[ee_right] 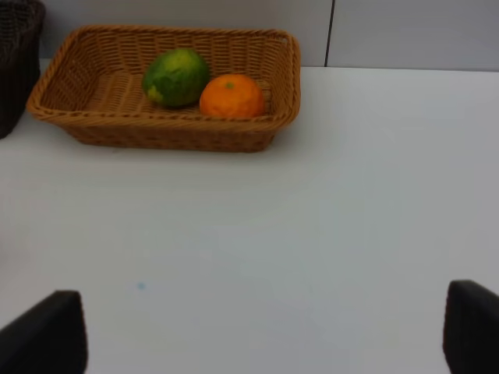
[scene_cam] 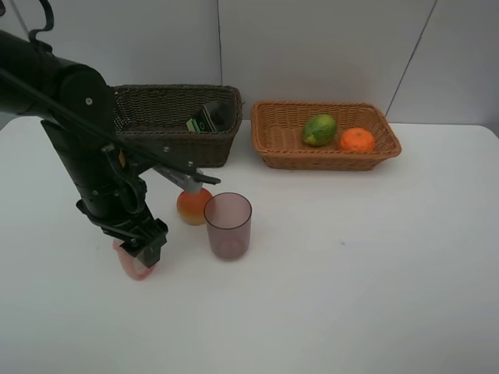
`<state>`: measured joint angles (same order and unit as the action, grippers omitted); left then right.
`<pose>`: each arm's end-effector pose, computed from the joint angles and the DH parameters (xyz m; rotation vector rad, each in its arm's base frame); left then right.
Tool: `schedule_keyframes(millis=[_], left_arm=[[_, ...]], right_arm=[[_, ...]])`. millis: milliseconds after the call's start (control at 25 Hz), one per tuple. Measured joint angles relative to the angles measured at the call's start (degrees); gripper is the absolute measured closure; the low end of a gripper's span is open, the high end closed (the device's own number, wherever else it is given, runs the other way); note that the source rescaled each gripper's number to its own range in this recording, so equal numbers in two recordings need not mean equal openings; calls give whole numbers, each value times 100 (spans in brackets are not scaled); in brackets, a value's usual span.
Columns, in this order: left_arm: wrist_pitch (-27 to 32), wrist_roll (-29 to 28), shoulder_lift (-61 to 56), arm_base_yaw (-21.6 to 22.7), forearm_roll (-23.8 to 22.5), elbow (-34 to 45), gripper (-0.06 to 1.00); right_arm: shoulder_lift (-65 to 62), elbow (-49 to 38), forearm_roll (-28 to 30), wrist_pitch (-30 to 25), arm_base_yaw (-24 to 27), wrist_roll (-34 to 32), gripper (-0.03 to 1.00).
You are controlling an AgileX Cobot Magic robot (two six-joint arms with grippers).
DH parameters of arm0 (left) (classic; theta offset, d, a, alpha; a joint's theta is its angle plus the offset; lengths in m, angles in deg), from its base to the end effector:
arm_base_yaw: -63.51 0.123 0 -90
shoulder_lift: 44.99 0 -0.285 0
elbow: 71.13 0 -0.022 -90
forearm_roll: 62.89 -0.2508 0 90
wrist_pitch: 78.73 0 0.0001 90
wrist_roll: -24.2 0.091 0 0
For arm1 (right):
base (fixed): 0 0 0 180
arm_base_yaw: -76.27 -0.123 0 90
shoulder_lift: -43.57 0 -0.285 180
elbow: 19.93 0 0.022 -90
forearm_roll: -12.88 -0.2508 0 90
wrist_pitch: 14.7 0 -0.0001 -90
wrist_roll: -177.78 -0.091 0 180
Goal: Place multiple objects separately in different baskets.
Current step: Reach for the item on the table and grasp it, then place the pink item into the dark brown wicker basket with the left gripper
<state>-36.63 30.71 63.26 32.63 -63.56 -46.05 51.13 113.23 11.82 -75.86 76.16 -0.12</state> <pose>0.2526 -0.1502 0.1469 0.9935 2.8962 -0.0135 -0.0094 0.0015 0.2850 -0.0402 2.0164 -0.0001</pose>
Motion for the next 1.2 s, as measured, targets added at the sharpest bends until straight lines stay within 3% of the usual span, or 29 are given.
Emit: schedule_keyframes(millis=[280, 360, 520, 560, 1000, 1200], left_arm=[[-466, 0, 66, 0, -38, 381, -1], [-486, 0, 66, 0, -64, 400, 9], [-613, -6, 66, 0, -120, 406, 52], [-627, 0, 66, 0, -134, 406, 57], [-644, -18, 66, 0, -102, 406, 56], [-670, -30, 66, 0, -77, 406, 56]], right_arm=[[0, 0, 0, 0, 0, 0, -1], [0, 0, 0, 0, 0, 0, -1], [0, 0, 0, 0, 0, 0, -1], [0, 0, 0, 0, 0, 0, -1], [0, 0, 6, 0, 0, 0, -1], [0, 0, 977, 41, 0, -210, -1]])
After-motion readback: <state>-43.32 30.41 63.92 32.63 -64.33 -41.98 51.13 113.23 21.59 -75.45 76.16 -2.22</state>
